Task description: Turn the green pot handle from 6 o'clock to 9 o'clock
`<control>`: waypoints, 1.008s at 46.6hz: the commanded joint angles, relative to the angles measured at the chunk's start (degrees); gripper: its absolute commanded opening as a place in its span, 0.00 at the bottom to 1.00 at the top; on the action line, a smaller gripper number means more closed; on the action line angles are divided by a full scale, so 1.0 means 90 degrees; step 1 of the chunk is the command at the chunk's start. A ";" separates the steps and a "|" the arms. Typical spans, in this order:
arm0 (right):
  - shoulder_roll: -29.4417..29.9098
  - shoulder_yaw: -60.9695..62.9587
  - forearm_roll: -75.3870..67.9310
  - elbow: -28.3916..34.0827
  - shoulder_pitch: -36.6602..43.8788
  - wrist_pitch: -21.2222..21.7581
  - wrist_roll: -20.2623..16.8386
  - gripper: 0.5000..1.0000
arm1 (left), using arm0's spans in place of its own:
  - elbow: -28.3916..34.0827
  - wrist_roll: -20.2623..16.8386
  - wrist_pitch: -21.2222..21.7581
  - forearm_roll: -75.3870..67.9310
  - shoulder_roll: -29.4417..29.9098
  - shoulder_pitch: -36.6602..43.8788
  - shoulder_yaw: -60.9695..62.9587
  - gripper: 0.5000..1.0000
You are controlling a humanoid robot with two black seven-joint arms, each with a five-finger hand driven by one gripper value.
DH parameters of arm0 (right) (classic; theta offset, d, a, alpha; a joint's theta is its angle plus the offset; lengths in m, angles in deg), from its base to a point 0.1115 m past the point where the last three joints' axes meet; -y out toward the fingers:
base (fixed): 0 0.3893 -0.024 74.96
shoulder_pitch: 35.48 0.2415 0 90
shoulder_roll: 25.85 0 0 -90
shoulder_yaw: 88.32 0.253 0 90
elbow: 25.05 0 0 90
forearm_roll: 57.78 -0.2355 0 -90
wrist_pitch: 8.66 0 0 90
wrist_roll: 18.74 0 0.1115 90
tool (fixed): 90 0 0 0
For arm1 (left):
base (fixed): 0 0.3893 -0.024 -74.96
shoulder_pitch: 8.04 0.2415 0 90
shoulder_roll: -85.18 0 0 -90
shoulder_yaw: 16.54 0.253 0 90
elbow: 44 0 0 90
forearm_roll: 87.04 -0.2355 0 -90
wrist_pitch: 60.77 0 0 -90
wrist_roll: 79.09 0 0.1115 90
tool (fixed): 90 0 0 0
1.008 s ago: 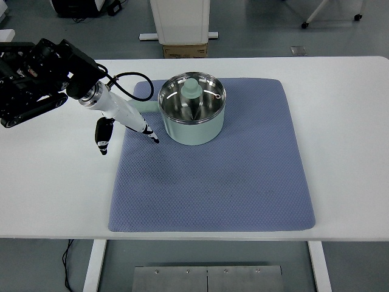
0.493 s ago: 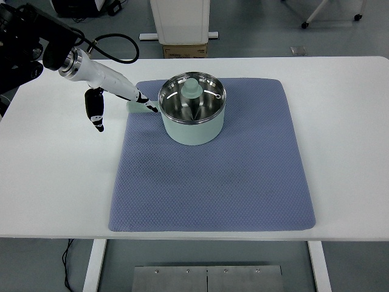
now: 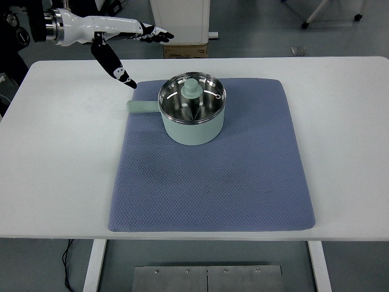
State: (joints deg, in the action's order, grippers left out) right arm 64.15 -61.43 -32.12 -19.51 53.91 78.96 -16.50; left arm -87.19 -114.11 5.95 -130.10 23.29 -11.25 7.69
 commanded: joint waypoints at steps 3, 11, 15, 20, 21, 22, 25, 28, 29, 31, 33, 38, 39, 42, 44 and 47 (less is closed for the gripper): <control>0.0000 0.0000 0.0001 0.0000 -0.0001 0.0001 -0.0005 1.00 | 0.0151 0.0002 0.0233 0.1667 -0.0057 0.0191 0.0003 1.00; 0.0000 0.0000 -0.0009 0.0000 -0.0001 0.0001 -0.0005 1.00 | 0.0141 0.0002 0.0633 0.3015 -0.0165 0.0406 -0.0259 1.00; 0.0000 0.0000 -0.0009 0.0000 -0.0001 0.0001 -0.0005 1.00 | 0.0141 0.0002 0.1004 0.3728 -0.0214 0.0582 -0.0465 1.00; 0.0000 0.0000 0.0001 0.0000 -0.0001 0.0001 0.0005 1.00 | 0.0141 0.0002 0.1385 0.4383 -0.0272 0.0875 -0.0524 1.00; 0.0000 0.0000 0.0001 0.0000 -0.0001 0.0001 0.0005 1.00 | 0.0141 0.0002 0.1434 0.4480 -0.0301 0.0933 -0.0524 1.00; 0.0000 0.0000 0.0001 0.0000 -0.0001 0.0001 0.0005 1.00 | 0.0141 0.0002 0.1492 0.4578 -0.0340 0.1001 -0.0534 1.00; 0.0000 0.0000 0.0001 0.0000 -0.0001 0.0001 0.0005 1.00 | 0.0141 0.0002 0.1629 0.4842 -0.0399 0.1197 -0.0563 1.00; 0.0000 0.0000 0.0001 0.0000 -0.0001 0.0001 -0.0005 1.00 | 0.0151 0.0002 0.1795 0.5125 -0.0419 0.1421 -0.0650 1.00; 0.0000 0.0000 0.0001 0.0000 -0.0001 0.0001 -0.0005 1.00 | 0.0142 0.0002 0.1854 0.5194 -0.0419 0.1499 -0.0689 1.00; 0.0000 0.0000 0.0001 0.0000 -0.0001 0.0001 -0.0005 1.00 | 0.0142 0.0002 0.1961 0.5330 -0.0419 0.1627 -0.0777 1.00; 0.0000 0.0000 0.0001 0.0000 -0.0001 0.0001 0.0005 1.00 | 0.0151 0.0002 0.2068 0.5438 -0.0448 0.1753 -0.0865 1.00; 0.0000 0.0000 0.0001 0.0000 -0.0001 0.0001 -0.0005 1.00 | 0.0180 0.0002 0.2371 0.5731 -0.0507 0.2076 -0.1265 1.00; 0.0000 0.0000 0.0001 0.0000 -0.0001 0.0001 -0.0005 1.00 | 0.0180 0.0002 0.2430 0.5780 -0.0507 0.2125 -0.1353 1.00; 0.0000 0.0000 0.0001 0.0000 -0.0001 0.0001 -0.0005 1.00 | 0.0190 0.0002 0.2576 0.5907 -0.0507 0.2271 -0.1617 1.00; 0.0000 0.0000 0.0001 0.0000 -0.0001 0.0001 0.0005 1.00 | 0.0190 0.0002 0.2654 0.5975 -0.0507 0.2359 -0.1792 1.00; 0.0000 0.0000 0.0001 0.0000 -0.0001 0.0001 0.0005 1.00 | 0.0229 0.0002 0.2752 0.6083 -0.0516 0.2506 -0.2076 1.00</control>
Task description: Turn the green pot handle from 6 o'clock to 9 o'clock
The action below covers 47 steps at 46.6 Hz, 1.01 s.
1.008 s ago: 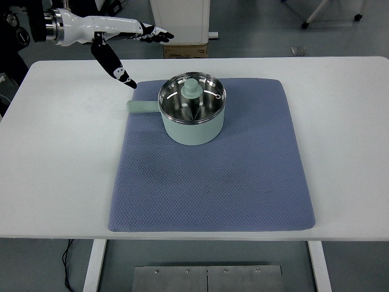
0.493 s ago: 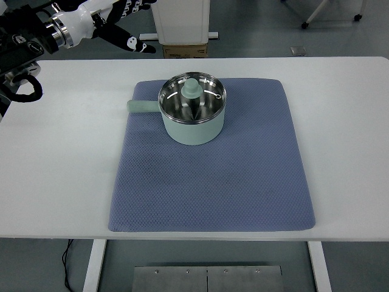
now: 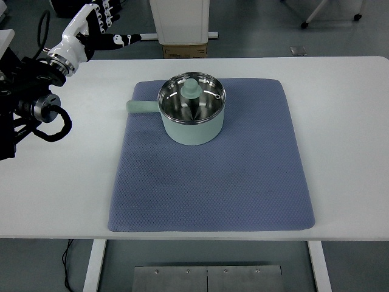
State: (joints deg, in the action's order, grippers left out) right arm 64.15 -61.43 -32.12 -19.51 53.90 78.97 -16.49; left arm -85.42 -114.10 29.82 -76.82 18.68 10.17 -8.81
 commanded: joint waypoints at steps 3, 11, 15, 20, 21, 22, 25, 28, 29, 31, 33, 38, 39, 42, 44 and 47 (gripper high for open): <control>0.0000 0.0000 0.0001 0.0000 0.0001 0.0000 0.0005 1.00 | 0.0100 0.0001 0.0178 0.0280 -0.0014 0.0272 -0.0555 1.00; 0.0000 0.0000 0.0001 0.0000 0.0001 0.0000 0.0005 1.00 | 0.0295 0.0001 0.0217 0.0593 -0.0151 0.0750 -0.1521 1.00; 0.0000 0.0000 0.0001 0.0000 0.0001 0.0000 0.0005 1.00 | 0.0383 0.0001 0.0237 0.0671 -0.0229 0.0985 -0.1942 1.00; 0.0000 0.0000 0.0001 0.0000 0.0001 0.0000 0.0005 1.00 | 0.0539 0.0001 0.0237 0.0671 -0.0492 0.1170 -0.2187 1.00; 0.0000 0.0000 0.0001 0.0000 0.0001 0.0000 -0.0005 1.00 | 0.0598 0.0001 0.0237 0.0671 -0.0570 0.1200 -0.2197 1.00; 0.0000 0.0000 0.0001 0.0000 0.0001 0.0000 -0.0005 1.00 | 0.0666 0.0001 0.0237 0.0671 -0.0658 0.1219 -0.2216 1.00; 0.0000 0.0000 0.0001 0.0000 0.0001 0.0000 0.0005 1.00 | 0.0861 0.0001 0.0237 0.0671 -0.0912 0.1307 -0.2275 1.00; 0.0000 0.0000 0.0001 0.0000 0.0001 0.0000 0.0005 1.00 | 0.1047 0.0001 0.0227 0.0681 -0.1146 0.1414 -0.2353 1.00; 0.0000 0.0000 0.0001 0.0000 0.0001 0.0000 0.0005 1.00 | 0.1105 0.0001 0.0218 0.0681 -0.1215 0.1453 -0.2382 1.00; 0.0000 0.0000 0.0001 0.0000 0.0001 0.0000 0.0005 1.00 | 0.1194 0.0001 0.0218 0.0681 -0.1371 0.1522 -0.2450 1.00; 0.0000 0.0000 0.0001 0.0000 0.0001 0.0000 -0.0005 1.00 | 0.1272 0.0001 0.0208 0.0681 -0.1479 0.1600 -0.2557 1.00; 0.0000 0.0000 0.0001 0.0000 0.0001 0.0000 -0.0005 1.00 | 0.1428 0.0001 0.0198 0.0681 -0.1664 0.1766 -0.2938 1.00; 0.0000 0.0000 0.0001 0.0000 0.0001 0.0000 -0.0005 1.00 | 0.1438 0.0001 0.0208 0.0681 -0.1684 0.1776 -0.2997 1.00; 0.0000 0.0000 0.0001 0.0000 0.0001 0.0000 0.0005 1.00 | 0.1487 0.0001 0.0198 0.0681 -0.1762 0.1825 -0.3163 1.00; 0.0000 0.0000 0.0001 0.0000 0.0001 0.0000 0.0005 1.00 | 0.1545 0.0001 0.0169 0.0681 -0.1801 0.1854 -0.3270 1.00; 0.0000 0.0000 0.0001 0.0000 0.0001 0.0000 -0.0005 1.00 | 0.1672 0.0001 0.0110 0.0671 -0.1879 0.1874 -0.3407 1.00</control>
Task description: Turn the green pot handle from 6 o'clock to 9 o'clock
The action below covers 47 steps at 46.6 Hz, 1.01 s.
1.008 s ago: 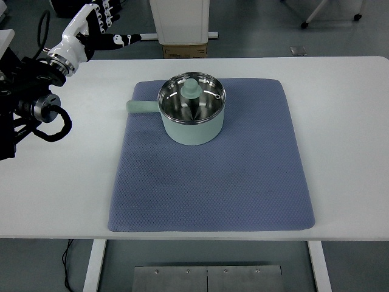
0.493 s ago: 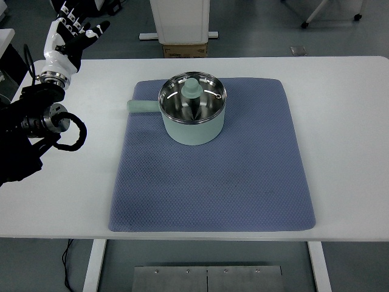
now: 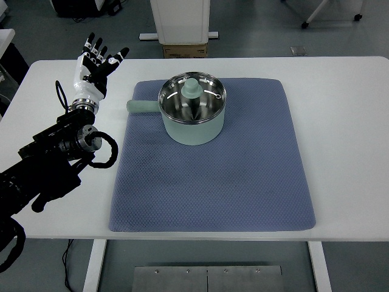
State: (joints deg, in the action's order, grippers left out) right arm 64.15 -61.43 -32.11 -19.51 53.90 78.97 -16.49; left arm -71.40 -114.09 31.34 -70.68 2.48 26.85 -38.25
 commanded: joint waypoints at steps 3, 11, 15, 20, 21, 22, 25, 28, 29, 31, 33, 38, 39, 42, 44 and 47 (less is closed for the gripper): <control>0.0000 0.0000 0.0000 0.0000 0.0000 0.0000 0.0005 1.00 | 0.0252 0.0000 -0.0243 -0.0002 -0.0148 0.0040 -0.0185 1.00; 0.0000 0.0000 0.0000 0.0000 0.0000 0.0000 0.0005 1.00 | 0.0574 0.0000 -0.0585 -0.0021 -0.0333 0.0147 -0.0185 1.00; 0.0000 0.0000 0.0000 0.0000 0.0000 0.0000 -0.0005 1.00 | 0.0604 0.0000 -0.0781 -0.0050 -0.0353 0.0205 -0.0166 1.00; 0.0000 0.0000 0.0000 0.0000 0.0000 0.0000 -0.0005 1.00 | 0.0662 0.0000 -0.0869 -0.0089 -0.0382 0.0245 -0.0166 1.00; 0.0000 0.0000 0.0000 0.0000 0.0000 0.0000 0.0005 1.00 | 0.0682 0.0000 -0.0879 -0.0089 -0.0392 0.0245 -0.0156 1.00; 0.0000 0.0000 0.0000 0.0000 0.0000 0.0000 -0.0005 1.00 | 0.0711 0.0000 -0.0908 -0.0089 -0.0392 0.0245 -0.0156 1.00; 0.0000 0.0000 0.0000 0.0000 0.0000 0.0000 -0.0005 1.00 | 0.0789 0.0000 -0.1073 -0.0099 -0.0431 0.0245 -0.0146 1.00; 0.0000 0.0000 0.0000 0.0000 0.0000 0.0000 -0.0005 1.00 | 0.0877 0.0000 -0.1181 -0.0138 -0.0509 0.0235 -0.0156 1.00; 0.0000 0.0000 -0.0010 0.0000 0.0000 0.0000 0.0005 1.00 | 0.0925 0.0000 -0.1191 -0.0138 -0.0538 0.0235 -0.0156 1.00; 0.0000 0.0000 0.0000 0.0000 0.0000 0.0000 -0.0005 1.00 | 0.1004 0.0000 -0.1191 -0.0138 -0.0577 0.0235 -0.0156 1.00; 0.0000 0.0000 0.0000 0.0000 0.0000 0.0000 0.0005 1.00 | 0.1062 0.0000 -0.1230 -0.0158 -0.0617 0.0235 -0.0146 1.00; 0.0000 0.0000 0.0000 0.0020 0.0000 0.0000 0.0005 1.00 | 0.1082 0.0000 -0.1347 -0.0285 -0.0724 0.0235 -0.0146 1.00; 0.0000 0.0000 0.0000 0.0020 0.0000 0.0000 0.0005 1.00 | 0.1082 0.0000 -0.1338 -0.0294 -0.0753 0.0235 -0.0146 1.00; 0.0000 0.0000 0.0000 0.0020 0.0000 0.0000 0.0005 1.00 | 0.1092 0.0000 -0.1338 -0.0295 -0.0802 0.0235 -0.0166 1.00; 0.0000 0.0000 0.0000 0.0020 0.0000 0.0000 0.0005 1.00 | 0.1092 0.0000 -0.1338 -0.0285 -0.0812 0.0235 -0.0175 1.00; 0.0000 0.0000 0.0000 0.0020 0.0000 0.0000 0.0005 1.00 | 0.1102 0.0000 -0.1348 -0.0285 -0.0812 0.0235 -0.0175 1.00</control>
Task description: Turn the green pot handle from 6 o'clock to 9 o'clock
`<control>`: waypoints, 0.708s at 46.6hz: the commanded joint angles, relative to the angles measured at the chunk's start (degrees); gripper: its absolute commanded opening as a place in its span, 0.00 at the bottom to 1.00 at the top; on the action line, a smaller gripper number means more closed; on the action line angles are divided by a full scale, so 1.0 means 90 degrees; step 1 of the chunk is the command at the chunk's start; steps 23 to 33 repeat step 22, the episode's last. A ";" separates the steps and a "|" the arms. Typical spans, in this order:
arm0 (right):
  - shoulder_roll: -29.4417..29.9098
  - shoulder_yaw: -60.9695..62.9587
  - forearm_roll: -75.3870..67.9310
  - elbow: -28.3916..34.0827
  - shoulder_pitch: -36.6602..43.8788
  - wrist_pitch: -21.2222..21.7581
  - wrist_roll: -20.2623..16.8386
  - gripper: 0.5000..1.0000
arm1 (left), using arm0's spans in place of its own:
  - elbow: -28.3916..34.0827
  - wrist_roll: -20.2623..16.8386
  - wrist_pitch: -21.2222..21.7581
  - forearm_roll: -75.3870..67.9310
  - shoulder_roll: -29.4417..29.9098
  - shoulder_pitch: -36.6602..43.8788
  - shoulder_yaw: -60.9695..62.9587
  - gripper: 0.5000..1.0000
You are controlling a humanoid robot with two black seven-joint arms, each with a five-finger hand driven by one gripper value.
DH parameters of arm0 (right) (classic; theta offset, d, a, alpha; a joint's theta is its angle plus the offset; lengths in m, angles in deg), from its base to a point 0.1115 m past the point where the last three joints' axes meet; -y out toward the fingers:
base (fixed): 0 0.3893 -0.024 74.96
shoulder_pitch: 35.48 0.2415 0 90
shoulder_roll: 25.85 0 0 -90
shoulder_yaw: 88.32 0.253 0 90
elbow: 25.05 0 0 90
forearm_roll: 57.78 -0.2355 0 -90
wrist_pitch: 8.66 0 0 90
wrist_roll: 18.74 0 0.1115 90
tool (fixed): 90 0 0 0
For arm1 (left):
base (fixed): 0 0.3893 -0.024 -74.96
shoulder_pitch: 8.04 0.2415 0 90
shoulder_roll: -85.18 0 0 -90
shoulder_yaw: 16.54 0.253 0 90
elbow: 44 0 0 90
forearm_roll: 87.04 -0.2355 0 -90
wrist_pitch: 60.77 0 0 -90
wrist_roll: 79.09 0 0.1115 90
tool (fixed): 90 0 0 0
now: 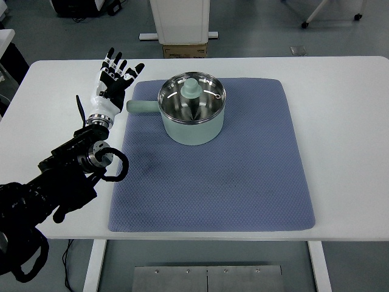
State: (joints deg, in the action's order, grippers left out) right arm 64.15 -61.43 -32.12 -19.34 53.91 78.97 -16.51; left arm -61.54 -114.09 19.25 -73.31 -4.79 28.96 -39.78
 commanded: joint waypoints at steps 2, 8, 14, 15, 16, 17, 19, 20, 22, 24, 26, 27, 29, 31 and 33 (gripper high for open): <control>0.0000 0.0000 0.0001 -0.0019 0.0000 0.0000 0.0006 1.00 | -0.0004 0.0000 -0.0004 0.0007 -0.0004 0.0001 -0.0005 1.00; 0.0000 0.0000 0.0001 0.0000 0.0000 0.0000 0.0006 1.00 | 0.0006 0.0000 0.0015 0.0046 -0.0004 0.0001 -0.0015 1.00; 0.0000 0.0000 0.0001 0.0000 0.0000 0.0000 0.0006 1.00 | 0.0025 0.0000 0.0015 0.0066 -0.0004 0.0001 -0.0015 1.00; 0.0000 0.0000 0.0001 0.0000 0.0000 0.0000 0.0006 1.00 | 0.0054 0.0000 0.0015 0.0066 -0.0004 0.0001 -0.0025 1.00; 0.0000 0.0000 0.0001 0.0000 0.0000 0.0000 0.0006 1.00 | 0.0055 0.0000 0.0015 0.0066 -0.0004 0.0001 -0.0025 1.00; 0.0000 0.0000 0.0001 0.0000 0.0000 0.0000 0.0006 1.00 | 0.0142 0.0000 0.0006 0.0075 -0.0004 0.0011 -0.0025 1.00; 0.0000 0.0020 -0.0009 0.0000 0.0000 0.0000 0.0006 1.00 | 0.0162 0.0000 -0.0004 0.0075 -0.0004 0.0001 -0.0025 1.00; 0.0000 0.0020 -0.0009 -0.0019 0.0000 0.0000 0.0006 1.00 | 0.0162 0.0000 -0.0004 0.0075 -0.0004 0.0001 -0.0025 1.00; 0.0000 0.0020 -0.0009 -0.0019 0.0000 0.0000 0.0016 1.00 | 0.0162 0.0000 -0.0004 0.0085 -0.0004 0.0001 -0.0025 1.00; 0.0000 0.0020 -0.0009 -0.0019 0.0000 0.0000 0.0016 1.00 | 0.0162 0.0000 -0.0004 0.0085 -0.0004 0.0001 -0.0025 1.00; 0.0000 0.0020 -0.0009 -0.0019 0.0000 0.0000 0.0016 1.00 | 0.0162 0.0000 -0.0004 0.0085 -0.0004 0.0001 -0.0025 1.00; 0.0000 0.0020 -0.0009 -0.0019 0.0000 0.0000 0.0016 1.00 | 0.0162 0.0000 -0.0004 0.0085 -0.0004 0.0001 -0.0025 1.00; 0.0000 0.0020 -0.0009 -0.0019 0.0000 0.0000 0.0016 1.00 | 0.0162 0.0000 -0.0004 0.0085 -0.0004 0.0001 -0.0025 1.00; 0.0000 0.0020 -0.0009 -0.0019 0.0000 0.0000 0.0016 1.00 | 0.0162 0.0000 -0.0004 0.0085 -0.0004 0.0001 -0.0025 1.00; 0.0000 0.0020 -0.0009 -0.0019 0.0000 0.0000 0.0016 1.00 | 0.0162 0.0000 -0.0004 0.0085 -0.0004 0.0001 -0.0025 1.00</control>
